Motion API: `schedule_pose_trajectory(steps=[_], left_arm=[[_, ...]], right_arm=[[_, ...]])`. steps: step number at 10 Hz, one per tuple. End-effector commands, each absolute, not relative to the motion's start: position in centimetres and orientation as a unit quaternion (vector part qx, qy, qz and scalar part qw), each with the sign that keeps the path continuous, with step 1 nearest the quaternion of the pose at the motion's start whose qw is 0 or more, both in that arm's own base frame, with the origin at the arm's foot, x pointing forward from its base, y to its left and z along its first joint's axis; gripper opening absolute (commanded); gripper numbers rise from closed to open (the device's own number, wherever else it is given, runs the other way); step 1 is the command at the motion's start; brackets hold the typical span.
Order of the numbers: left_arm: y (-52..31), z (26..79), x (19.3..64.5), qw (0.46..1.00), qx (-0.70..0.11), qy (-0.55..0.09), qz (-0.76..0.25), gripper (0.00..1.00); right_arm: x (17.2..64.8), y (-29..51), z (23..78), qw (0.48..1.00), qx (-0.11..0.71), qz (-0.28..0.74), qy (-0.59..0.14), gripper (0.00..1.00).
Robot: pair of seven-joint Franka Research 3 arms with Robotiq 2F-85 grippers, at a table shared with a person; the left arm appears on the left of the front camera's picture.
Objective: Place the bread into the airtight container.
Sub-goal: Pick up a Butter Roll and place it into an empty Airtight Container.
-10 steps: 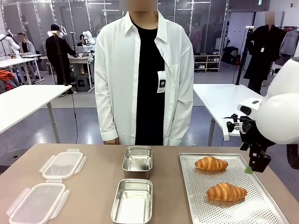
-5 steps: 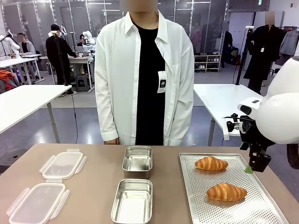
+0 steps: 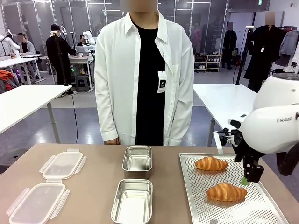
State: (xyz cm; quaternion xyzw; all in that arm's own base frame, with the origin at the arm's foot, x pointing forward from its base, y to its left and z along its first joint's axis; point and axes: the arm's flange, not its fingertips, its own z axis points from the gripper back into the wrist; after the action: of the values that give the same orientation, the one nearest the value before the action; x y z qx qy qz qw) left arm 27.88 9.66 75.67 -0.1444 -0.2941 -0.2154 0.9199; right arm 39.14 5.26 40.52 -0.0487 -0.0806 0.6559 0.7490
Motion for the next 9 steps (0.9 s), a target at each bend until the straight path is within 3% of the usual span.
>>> schedule_pose_trajectory(steps=[1, 9], left_arm=[[9.7, 75.9, 27.9, 0.918, -0.142, -0.295, -0.222, 1.0], [9.7, 75.9, 27.9, 0.918, -0.142, -0.295, -0.222, 1.0]], right_arm=[[40.0, 4.9, 38.5, 0.742, -0.033, 0.664, -0.087, 1.0], [43.0, 4.9, 31.9, 0.758, -0.003, 0.648, -0.071, 1.0]])
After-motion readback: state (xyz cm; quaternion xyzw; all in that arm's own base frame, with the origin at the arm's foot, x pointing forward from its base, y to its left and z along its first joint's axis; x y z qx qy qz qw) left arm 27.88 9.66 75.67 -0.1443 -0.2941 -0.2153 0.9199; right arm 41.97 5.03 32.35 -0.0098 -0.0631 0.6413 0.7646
